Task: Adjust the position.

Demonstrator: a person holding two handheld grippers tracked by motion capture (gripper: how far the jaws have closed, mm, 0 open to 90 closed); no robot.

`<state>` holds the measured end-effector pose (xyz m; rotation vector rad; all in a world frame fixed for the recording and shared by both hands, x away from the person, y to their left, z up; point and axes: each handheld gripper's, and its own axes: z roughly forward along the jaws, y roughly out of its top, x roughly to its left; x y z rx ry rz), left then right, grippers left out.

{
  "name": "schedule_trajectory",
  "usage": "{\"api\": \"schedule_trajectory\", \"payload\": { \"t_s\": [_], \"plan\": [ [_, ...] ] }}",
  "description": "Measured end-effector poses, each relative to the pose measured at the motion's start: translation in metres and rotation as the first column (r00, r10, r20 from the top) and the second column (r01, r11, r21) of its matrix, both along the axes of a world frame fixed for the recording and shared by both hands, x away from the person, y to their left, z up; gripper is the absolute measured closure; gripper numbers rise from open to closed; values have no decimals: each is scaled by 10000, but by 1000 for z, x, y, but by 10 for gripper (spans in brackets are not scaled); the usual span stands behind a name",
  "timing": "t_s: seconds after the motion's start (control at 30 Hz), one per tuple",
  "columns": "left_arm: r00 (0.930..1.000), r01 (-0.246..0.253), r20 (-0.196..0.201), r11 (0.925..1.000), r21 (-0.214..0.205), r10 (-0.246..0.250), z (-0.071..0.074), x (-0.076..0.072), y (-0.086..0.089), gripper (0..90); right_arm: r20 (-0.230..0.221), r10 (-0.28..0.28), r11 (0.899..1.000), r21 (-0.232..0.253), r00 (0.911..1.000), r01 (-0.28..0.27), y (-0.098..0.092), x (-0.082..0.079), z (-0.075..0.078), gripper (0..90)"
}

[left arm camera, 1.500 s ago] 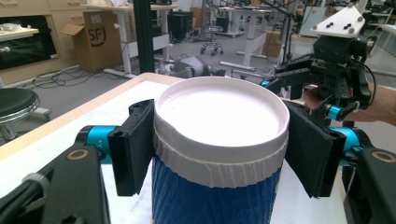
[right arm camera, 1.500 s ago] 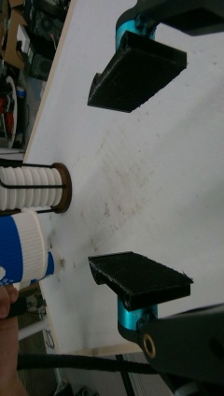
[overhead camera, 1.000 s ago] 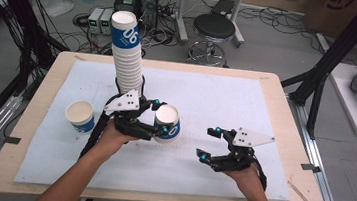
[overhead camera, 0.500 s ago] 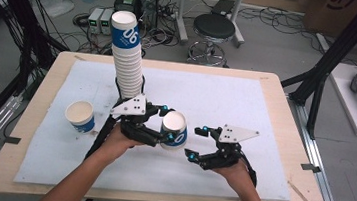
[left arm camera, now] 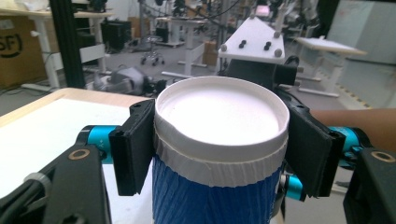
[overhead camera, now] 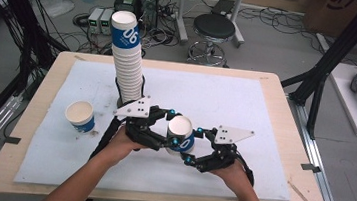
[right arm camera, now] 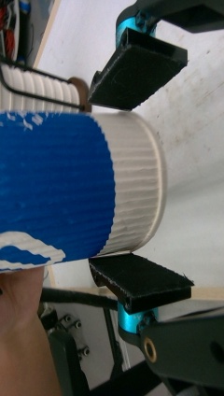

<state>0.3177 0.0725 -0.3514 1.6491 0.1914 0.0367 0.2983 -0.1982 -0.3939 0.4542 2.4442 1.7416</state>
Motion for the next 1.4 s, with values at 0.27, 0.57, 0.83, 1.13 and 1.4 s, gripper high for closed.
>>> {"api": "schedule_trajectory", "payload": {
  "t_s": [0.27,0.57,0.83,1.13,1.4],
  "plan": [
    [9997,256,-44,9989,-405,-258,1,0,1,308,-6,183,9996,222,9998,-182,0,-1,1,182],
    [9996,298,24,9982,-528,-297,1,-1,1,316,169,473,9985,270,9987,-477,-4,-1,3,302],
    [9988,-131,-468,9999,89,135,-2,0,1,163,-3,572,9983,-90,9984,-572,-5,-1,2,349],
    [9980,-3,-625,9958,919,60,3,2,12,149,78,610,9949,-811,9981,-601,-10,1,9,352],
    [9982,98,-600,9899,1416,-13,14,3,23,149,296,796,9712,-2273,9964,-709,-9,4,27,352]
  ]
}}
